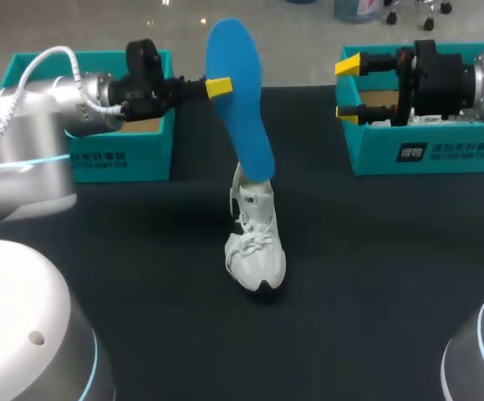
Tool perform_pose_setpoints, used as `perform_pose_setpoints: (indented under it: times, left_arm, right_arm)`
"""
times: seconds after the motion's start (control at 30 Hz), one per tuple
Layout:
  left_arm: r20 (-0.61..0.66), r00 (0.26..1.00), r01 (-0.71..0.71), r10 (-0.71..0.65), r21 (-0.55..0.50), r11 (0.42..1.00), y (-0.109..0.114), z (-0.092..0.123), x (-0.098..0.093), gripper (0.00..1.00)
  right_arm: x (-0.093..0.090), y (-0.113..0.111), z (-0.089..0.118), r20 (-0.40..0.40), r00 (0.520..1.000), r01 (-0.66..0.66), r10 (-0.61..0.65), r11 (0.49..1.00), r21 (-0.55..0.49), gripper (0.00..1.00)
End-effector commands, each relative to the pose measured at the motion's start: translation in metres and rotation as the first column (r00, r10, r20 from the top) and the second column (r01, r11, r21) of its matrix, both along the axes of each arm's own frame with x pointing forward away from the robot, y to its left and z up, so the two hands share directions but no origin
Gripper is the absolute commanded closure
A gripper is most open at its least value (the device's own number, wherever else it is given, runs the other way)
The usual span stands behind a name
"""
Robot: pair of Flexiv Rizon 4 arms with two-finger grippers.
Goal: Take the shoe out of the shoebox, open the shoe tongue, remove and reinsert the insole, then place the shoe into the shoebox
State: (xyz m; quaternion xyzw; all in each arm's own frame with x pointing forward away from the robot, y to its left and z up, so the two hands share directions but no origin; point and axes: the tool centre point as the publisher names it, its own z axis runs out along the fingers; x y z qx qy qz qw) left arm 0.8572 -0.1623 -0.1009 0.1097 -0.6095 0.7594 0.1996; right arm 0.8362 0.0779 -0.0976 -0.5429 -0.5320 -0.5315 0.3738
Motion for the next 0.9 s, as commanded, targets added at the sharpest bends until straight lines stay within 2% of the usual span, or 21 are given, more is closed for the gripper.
perform_pose_setpoints:
  times: [0.03,0.17,0.2,0.3,0.43,0.47,0.53,0.7,0.9]
  left_arm:
    - [-0.582,0.810,0.030,-0.073,-0.084,0.996,-0.001,-0.002,-0.001,1.00]
    - [-0.582,0.810,0.030,-0.073,-0.084,0.996,-0.001,-0.002,-0.001,1.00]
    - [-0.632,0.770,0.042,-0.089,-0.089,0.995,-0.001,-0.003,-0.002,1.00]
    - [-0.694,0.713,0.084,-0.100,-0.057,0.995,-0.002,-0.007,-0.005,1.00]
    - [-0.732,0.669,0.148,-0.128,-0.039,0.988,-0.002,-0.011,-0.005,1.00]
    - [-0.747,0.651,0.163,-0.135,-0.036,0.986,-0.002,-0.012,-0.005,1.00]
    - [-0.759,0.634,0.200,-0.145,-0.020,0.980,-0.005,-0.014,-0.004,1.00]
    - [-0.775,0.607,0.266,-0.174,-0.008,0.964,-0.010,-0.019,-0.002,1.00]
    - [-0.790,0.589,0.280,-0.174,-0.002,0.960,-0.011,-0.023,0.002,1.00]
  right_arm:
    - [0.001,0.001,-0.001,0.000,1.000,0.000,0.000,1.000,0.000,0.00]
    - [0.001,0.001,-0.001,0.000,1.000,0.000,0.000,1.000,0.000,0.00]
    - [0.001,0.001,-0.001,0.000,1.000,0.000,0.000,1.000,0.000,0.00]
    - [0.001,0.001,-0.001,0.000,1.000,0.000,0.000,1.000,0.000,0.00]
    - [0.001,0.001,-0.001,0.000,1.000,0.000,0.000,1.000,0.000,0.00]
    - [0.001,0.005,0.002,0.013,1.000,-0.016,0.016,0.999,-0.051,0.00]
    - [0.000,0.011,0.007,0.028,0.999,-0.025,0.027,0.998,-0.064,0.00]
    - [-0.004,0.027,0.017,0.055,0.997,-0.034,0.045,0.981,-0.190,0.00]
    - [-0.009,0.040,0.034,0.070,0.996,-0.016,0.045,0.929,-0.370,0.00]
